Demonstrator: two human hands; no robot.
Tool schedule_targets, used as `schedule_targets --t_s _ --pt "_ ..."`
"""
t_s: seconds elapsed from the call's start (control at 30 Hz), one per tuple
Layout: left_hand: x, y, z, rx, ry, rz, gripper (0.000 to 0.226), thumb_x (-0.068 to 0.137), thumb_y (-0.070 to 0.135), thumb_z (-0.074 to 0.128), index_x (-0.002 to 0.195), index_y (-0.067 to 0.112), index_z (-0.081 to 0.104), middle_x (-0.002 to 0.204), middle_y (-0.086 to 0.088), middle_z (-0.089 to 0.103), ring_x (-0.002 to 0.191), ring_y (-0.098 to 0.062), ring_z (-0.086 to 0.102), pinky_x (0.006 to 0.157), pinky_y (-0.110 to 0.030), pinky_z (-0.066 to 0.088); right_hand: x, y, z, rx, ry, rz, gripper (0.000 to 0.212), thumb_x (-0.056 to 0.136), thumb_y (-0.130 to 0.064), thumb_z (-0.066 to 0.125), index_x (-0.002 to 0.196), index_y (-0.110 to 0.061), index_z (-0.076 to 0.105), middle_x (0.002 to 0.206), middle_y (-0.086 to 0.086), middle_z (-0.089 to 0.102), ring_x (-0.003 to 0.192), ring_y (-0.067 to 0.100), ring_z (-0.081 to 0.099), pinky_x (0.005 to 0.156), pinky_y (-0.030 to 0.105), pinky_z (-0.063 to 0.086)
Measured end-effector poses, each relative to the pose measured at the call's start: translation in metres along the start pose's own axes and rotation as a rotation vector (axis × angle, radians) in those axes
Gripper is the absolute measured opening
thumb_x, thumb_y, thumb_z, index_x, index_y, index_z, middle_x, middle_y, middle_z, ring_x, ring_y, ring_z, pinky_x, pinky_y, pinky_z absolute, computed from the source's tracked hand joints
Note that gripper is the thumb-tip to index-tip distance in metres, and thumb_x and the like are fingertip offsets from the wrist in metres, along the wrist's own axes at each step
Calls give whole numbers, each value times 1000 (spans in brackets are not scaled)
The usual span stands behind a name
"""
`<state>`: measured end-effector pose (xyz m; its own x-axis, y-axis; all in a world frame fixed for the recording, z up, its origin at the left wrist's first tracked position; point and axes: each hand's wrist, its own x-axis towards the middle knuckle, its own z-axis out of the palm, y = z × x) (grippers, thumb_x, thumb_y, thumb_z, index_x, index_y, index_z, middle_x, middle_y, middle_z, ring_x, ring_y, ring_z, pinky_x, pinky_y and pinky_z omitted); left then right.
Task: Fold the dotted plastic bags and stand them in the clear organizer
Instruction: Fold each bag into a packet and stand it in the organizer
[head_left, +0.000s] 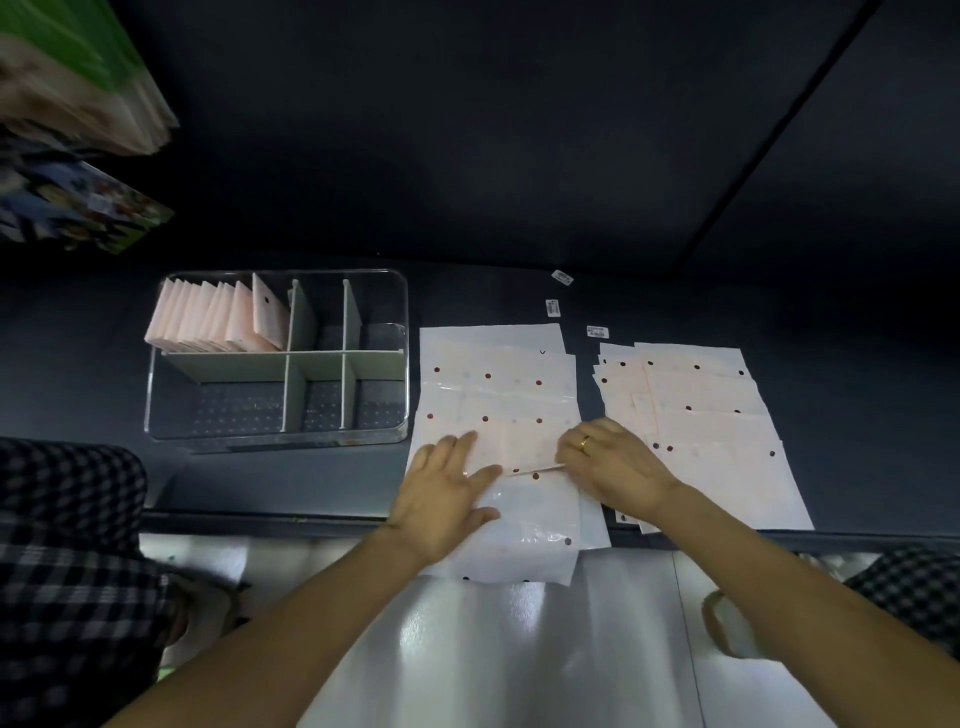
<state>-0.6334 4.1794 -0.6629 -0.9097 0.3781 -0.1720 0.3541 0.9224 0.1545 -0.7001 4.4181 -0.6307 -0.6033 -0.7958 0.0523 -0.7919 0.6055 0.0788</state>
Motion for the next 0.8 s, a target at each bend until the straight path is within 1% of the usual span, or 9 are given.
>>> schedule_targets --t_s 0.1,0.2,0.3,0.4,0.47,0.57,0.67,0.73,0.8 --pt "4 20 -4 -58 30 -55 53 92 55 42 135 25 43 146 -4 31 124 -25 37 100 -34 29 -8 -13 -8 40 127 -36 15 58 -7 77 66 -12 65 69 1 63 60 21 60 58 26 51" --pt "3 31 -2 -126 56 -88 43 95 45 42 129 21 49 141 0 38 120 -22 43 95 -32 34 -14 -38 -14 88 178 -79 14 61 -17 75 65 -15 62 67 -1 60 60 20 57 56 25 46" --pt "-1 33 -1 -156 71 -71 31 92 24 44 119 22 60 126 2 52 112 -20 49 86 -27 35 -12 -67 -18 225 230 -50 8 68 -20 71 69 -15 65 72 -2 62 65 19 58 62 27 46" --pt "-5 27 4 -282 94 -78 32 89 15 49 117 24 63 118 5 57 111 -15 49 81 -20 35 -9 -74 -20 546 188 187 16 80 -26 59 88 -15 67 86 -7 66 82 8 57 76 25 40" --pt "-6 23 5 -380 120 -108 26 93 18 50 114 21 65 116 6 58 111 -13 49 77 -18 33 -9 -62 -23 843 69 424 20 81 -27 67 100 -23 65 95 -14 65 91 -3 55 82 17 40" --pt "-4 24 1 -561 139 -237 23 93 24 56 89 4 66 98 -4 63 96 -20 53 73 -29 39 -10 -34 -24 1129 -133 606 27 77 -26 76 100 -30 63 99 -12 67 93 -4 58 83 12 44" --pt "-1 25 -1 -745 99 -380 26 87 21 65 77 -2 62 77 -9 61 76 -26 54 69 -36 43 -7 -28 -17 1244 -200 722 15 78 -21 76 80 -23 61 79 -10 68 76 1 60 72 13 43" --pt "-1 26 -2 -852 117 -453 20 84 15 69 72 4 57 63 -2 54 63 -22 47 62 -31 40 -2 -33 -7 1246 -206 813 24 83 -20 71 65 -21 56 58 -15 61 63 4 55 62 11 39" --pt "0 26 -5 -929 133 -498 9 83 12 70 86 12 61 65 3 55 65 -17 51 68 -28 42 3 -39 5 1178 -206 901 38 86 -23 67 54 -18 48 46 -14 50 53 4 44 51 13 33"
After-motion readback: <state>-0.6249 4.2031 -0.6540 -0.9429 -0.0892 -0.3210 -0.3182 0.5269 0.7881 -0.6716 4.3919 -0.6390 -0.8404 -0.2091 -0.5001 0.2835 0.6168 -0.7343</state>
